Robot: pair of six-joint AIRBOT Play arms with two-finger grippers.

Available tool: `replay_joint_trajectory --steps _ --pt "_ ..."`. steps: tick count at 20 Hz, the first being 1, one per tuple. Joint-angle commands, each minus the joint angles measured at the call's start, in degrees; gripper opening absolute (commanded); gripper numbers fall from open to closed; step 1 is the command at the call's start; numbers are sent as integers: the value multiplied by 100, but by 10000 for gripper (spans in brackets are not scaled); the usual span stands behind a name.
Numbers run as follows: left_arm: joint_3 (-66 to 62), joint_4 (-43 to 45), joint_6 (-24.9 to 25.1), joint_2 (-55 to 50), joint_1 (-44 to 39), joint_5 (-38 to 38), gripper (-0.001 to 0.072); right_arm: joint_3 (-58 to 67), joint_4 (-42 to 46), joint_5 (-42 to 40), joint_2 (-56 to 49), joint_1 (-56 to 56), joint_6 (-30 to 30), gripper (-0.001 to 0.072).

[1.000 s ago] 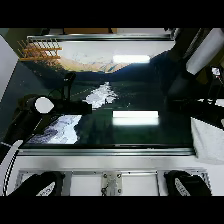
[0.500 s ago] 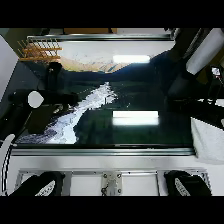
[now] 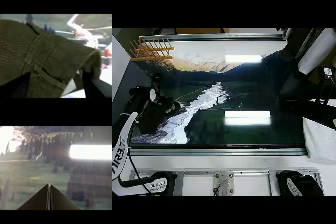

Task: Fold the clothes and pants, and hang the long-sleeved shirts on hangers.

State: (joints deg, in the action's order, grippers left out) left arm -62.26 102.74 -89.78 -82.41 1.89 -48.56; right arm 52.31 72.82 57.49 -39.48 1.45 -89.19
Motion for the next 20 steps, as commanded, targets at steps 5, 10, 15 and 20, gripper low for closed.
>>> replay_joint_trajectory --steps 5,10,15,20 --pt "-13 107 -114 -361 151 50 182 -2 0 0 4 7 -2 40" --pt "-15 -1211 -111 951 -643 275 21 -2 0 0 4 7 -2 40" --pt "-11 -2636 -116 1650 -2868 1316 21 -2 0 0 4 7 -2 39" --pt "-138 -2634 -184 1008 -4374 2389 234 -2 -2 0 4 7 -2 39"
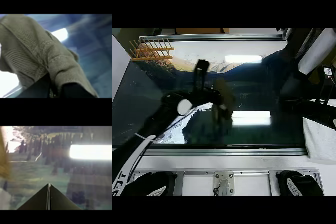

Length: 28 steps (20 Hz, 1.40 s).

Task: Fold the clothes and pants, and hang the long-sleeved shirts on hangers.

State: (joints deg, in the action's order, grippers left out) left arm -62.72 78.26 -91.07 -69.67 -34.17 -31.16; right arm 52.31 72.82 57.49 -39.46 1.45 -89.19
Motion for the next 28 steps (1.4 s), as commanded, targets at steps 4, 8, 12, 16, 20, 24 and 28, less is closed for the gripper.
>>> replay_joint_trajectory --steps 4,8,12,16,20,24,28 --pt "-802 -186 -485 -835 -494 -236 640 -2 -4 -2 2 7 -2 39" --pt "-822 -459 -798 -885 249 -1488 640 -2 -4 -2 2 7 -2 39" --pt "269 -1985 -789 -999 426 -1478 640 -2 -4 0 2 7 -4 39" --pt "658 -3659 -177 -1823 409 -1408 640 -2 -4 0 2 7 -4 39" --pt "13 -4048 -35 -2636 387 -1825 640 -2 -4 2 2 7 -2 39" --pt "-577 -4022 -22 -3099 157 -1947 640 -2 -2 0 2 7 -2 40" --pt "-894 -4019 -44 -3423 138 -2236 486 -2 26 0 2 4 -17 39"
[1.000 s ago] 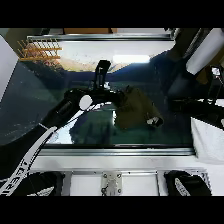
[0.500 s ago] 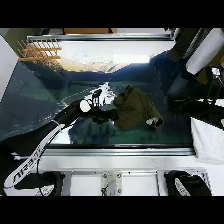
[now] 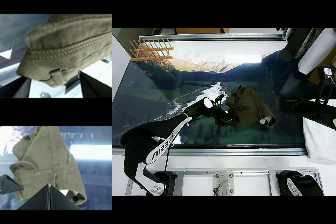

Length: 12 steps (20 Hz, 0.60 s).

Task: Fold the clothes and pants, and hang the long-sleeved shirts on hangers.

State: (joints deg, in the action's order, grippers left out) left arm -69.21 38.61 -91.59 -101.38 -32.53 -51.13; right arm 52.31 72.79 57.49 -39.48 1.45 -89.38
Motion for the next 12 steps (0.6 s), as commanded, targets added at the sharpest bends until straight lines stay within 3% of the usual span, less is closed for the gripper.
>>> replay_joint_trajectory --steps 1,2,6,7,8,9,11,12 --pt "-267 -55 26 -243 24 -254 145 -2 109 4 -7 4 0 40" --pt "-304 -46 42 -186 118 -247 22 -2 243 33 -37 -2 -4 40" --pt "-511 498 83 210 654 -522 21 -144 693 435 -483 -188 -153 46" --pt "-507 608 83 341 769 -584 22 -282 688 426 -682 -297 -153 155" --pt "-505 706 85 439 868 -614 22 -444 686 391 -920 -411 -155 467" --pt "-498 776 90 522 942 -636 21 -608 656 326 -1167 -498 -184 625" --pt "-498 839 96 625 1016 -627 22 -931 538 122 -1707 -535 -229 481" --pt "-498 839 96 632 1025 -614 22 -1084 269 -26 -1969 -490 -160 475"
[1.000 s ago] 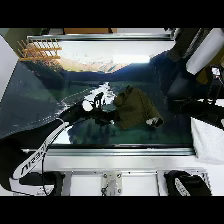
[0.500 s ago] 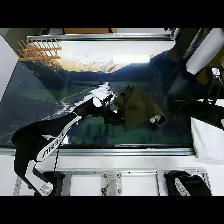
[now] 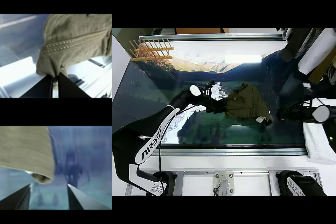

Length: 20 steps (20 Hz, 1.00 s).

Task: Fold the clothes and pants, and hang the long-sleeved shirts on hangers.

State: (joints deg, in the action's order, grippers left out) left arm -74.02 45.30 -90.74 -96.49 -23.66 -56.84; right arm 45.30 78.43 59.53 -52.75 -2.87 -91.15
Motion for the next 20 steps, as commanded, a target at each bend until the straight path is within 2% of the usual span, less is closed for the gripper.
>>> replay_joint_trajectory --steps 1,7,8,10,11,15,17,20 --pt "-17 173 11 133 138 -44 21 -492 -540 -398 -866 26 166 475" --pt "-17 173 13 131 140 -42 22 -575 -669 -1429 -1899 487 -87 471" --pt "-17 170 13 131 140 -44 22 -575 -664 -1453 -1982 487 -83 426" --pt "-20 168 13 138 140 -63 22 -575 -555 -1438 -2037 485 -85 122" --pt "-20 175 13 190 144 -59 22 -562 -483 -1397 -2015 485 -83 32" --pt "-476 155 15 1102 603 -59 21 420 149 -525 -1180 472 116 31" --pt "-1145 157 17 1786 918 -251 21 1399 -33 122 -402 474 422 31" --pt "-2107 175 101 2828 1224 -323 22 2564 -562 730 610 474 415 31"
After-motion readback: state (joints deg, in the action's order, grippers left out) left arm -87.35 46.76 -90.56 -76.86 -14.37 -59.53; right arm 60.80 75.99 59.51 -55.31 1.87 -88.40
